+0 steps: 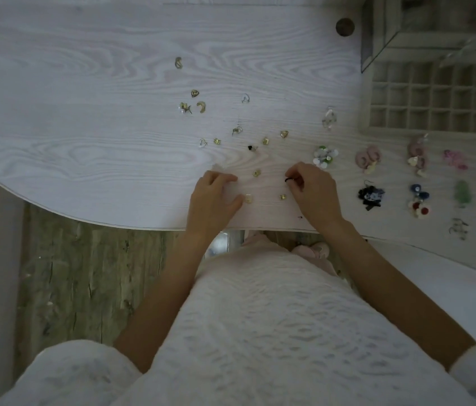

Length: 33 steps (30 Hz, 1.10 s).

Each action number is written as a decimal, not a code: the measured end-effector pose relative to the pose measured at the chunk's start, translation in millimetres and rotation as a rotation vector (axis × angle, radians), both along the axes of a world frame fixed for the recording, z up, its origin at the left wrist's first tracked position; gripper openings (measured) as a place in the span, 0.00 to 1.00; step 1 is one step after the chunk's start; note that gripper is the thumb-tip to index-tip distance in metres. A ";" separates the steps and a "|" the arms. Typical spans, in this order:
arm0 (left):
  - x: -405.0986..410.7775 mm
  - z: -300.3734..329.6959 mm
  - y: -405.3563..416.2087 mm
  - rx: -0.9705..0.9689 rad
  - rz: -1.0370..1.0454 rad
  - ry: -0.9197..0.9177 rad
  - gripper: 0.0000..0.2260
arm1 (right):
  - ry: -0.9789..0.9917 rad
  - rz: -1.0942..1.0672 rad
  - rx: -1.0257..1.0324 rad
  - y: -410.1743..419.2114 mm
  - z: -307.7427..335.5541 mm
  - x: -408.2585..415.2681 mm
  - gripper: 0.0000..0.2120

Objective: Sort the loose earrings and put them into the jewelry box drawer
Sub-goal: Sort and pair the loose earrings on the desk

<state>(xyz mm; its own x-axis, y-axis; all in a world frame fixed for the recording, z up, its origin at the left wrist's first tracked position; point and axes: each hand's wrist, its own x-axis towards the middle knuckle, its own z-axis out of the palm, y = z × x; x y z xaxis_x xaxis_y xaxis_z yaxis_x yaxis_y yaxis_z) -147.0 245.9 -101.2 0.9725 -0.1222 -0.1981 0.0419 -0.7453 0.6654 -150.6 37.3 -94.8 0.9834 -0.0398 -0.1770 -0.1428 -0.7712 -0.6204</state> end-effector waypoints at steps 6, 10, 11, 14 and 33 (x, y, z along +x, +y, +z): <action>-11.9 3.3 -4.2 0.030 -0.119 0.000 0.19 | -0.022 0.013 -0.025 -6.4 -2.4 -12.8 0.03; -18.0 0.8 -13.6 0.027 -0.184 -0.016 0.18 | -0.040 0.013 -0.037 -12.1 -0.3 -19.8 0.03; -19.0 -1.0 -17.9 0.020 -0.191 -0.045 0.15 | -0.047 0.010 -0.036 -14.1 1.3 -22.4 0.03; -19.3 -6.1 -25.2 0.010 -0.184 -0.099 0.07 | -0.045 -0.018 -0.018 -23.0 6.9 -33.5 0.04; -10.7 14.9 -117.0 -0.022 -0.400 -0.173 0.08 | -0.038 -0.295 -0.098 -73.5 -4.4 -82.3 0.07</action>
